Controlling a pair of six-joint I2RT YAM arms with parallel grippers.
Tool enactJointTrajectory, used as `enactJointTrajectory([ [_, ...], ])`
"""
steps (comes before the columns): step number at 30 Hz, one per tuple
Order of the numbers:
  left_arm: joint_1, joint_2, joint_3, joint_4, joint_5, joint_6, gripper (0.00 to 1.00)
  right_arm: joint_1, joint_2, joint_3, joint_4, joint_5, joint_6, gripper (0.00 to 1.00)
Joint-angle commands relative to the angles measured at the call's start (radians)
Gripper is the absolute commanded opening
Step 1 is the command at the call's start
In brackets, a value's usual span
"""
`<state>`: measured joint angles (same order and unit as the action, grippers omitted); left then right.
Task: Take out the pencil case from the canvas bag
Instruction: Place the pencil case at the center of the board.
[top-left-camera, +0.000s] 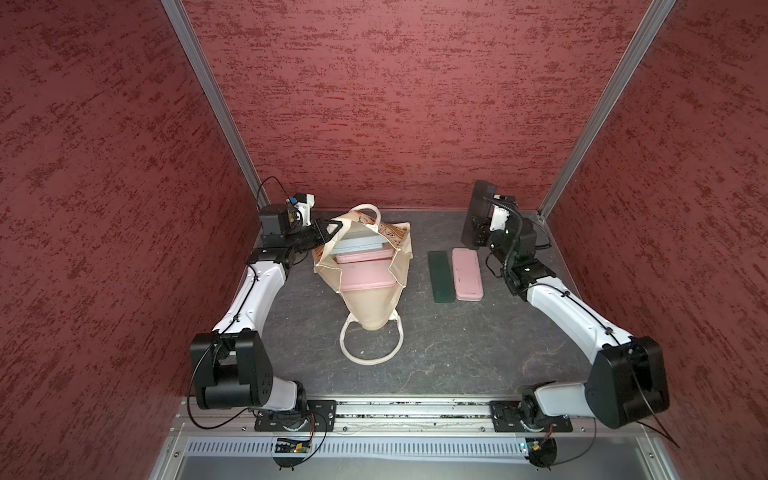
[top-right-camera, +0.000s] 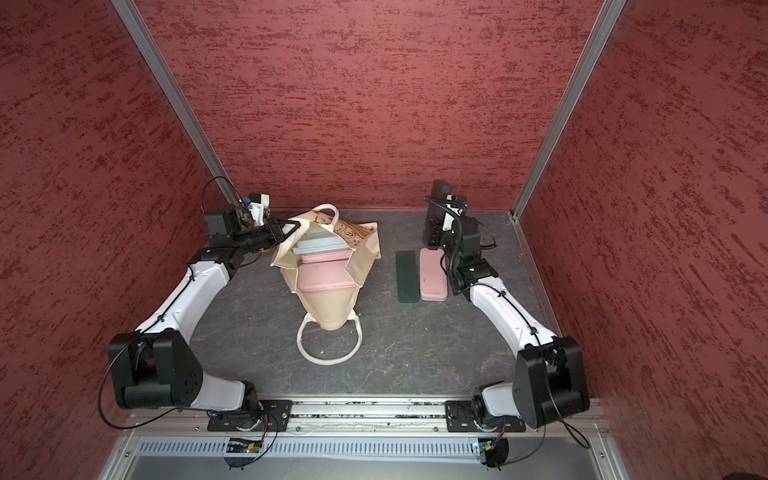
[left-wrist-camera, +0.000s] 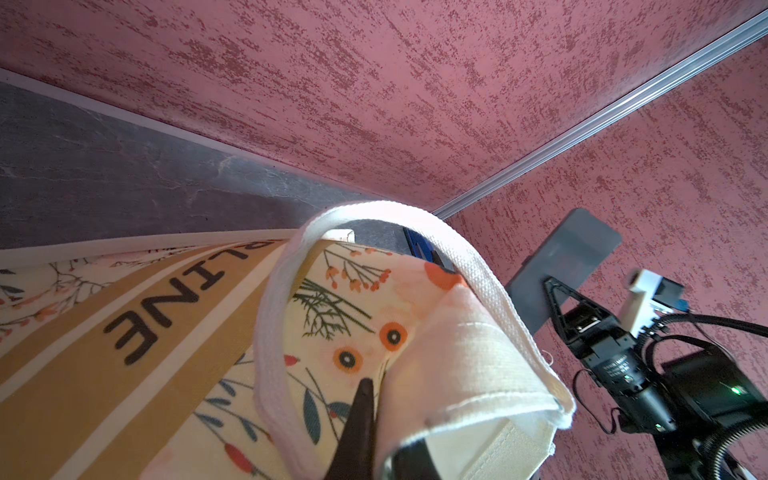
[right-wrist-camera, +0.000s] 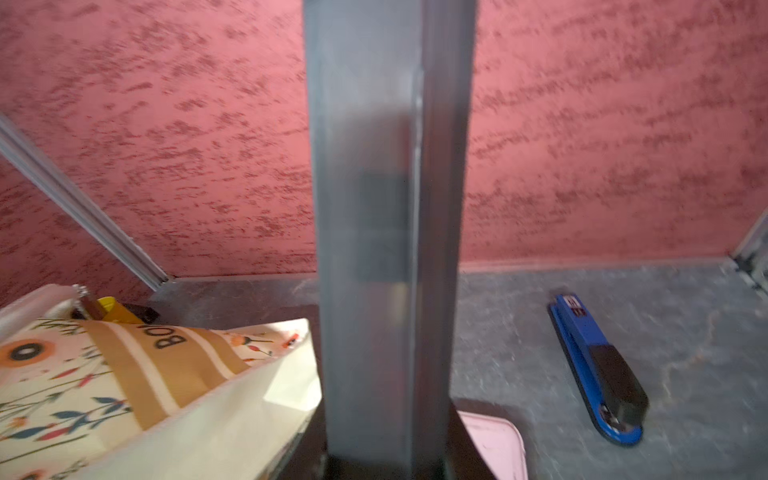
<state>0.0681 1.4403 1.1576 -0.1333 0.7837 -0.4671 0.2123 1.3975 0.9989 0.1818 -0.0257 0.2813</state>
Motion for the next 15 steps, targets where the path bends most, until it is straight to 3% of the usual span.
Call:
enactJointTrajectory([
  [1, 0.013, 0.006, -0.006, -0.004, -0.009, -0.012, 0.03, -0.071, 0.029, -0.014, -0.023, -0.115, 0.128, 0.04],
  [8, 0.015, -0.002, -0.006, 0.001, -0.003, -0.018, 0.03, -0.222, 0.069, -0.097, 0.009, -0.231, 0.222, 0.00],
  [15, 0.015, -0.005, -0.007, 0.000, -0.004, -0.018, 0.03, -0.325, 0.128, -0.095, -0.077, -0.305, 0.165, 0.03],
])
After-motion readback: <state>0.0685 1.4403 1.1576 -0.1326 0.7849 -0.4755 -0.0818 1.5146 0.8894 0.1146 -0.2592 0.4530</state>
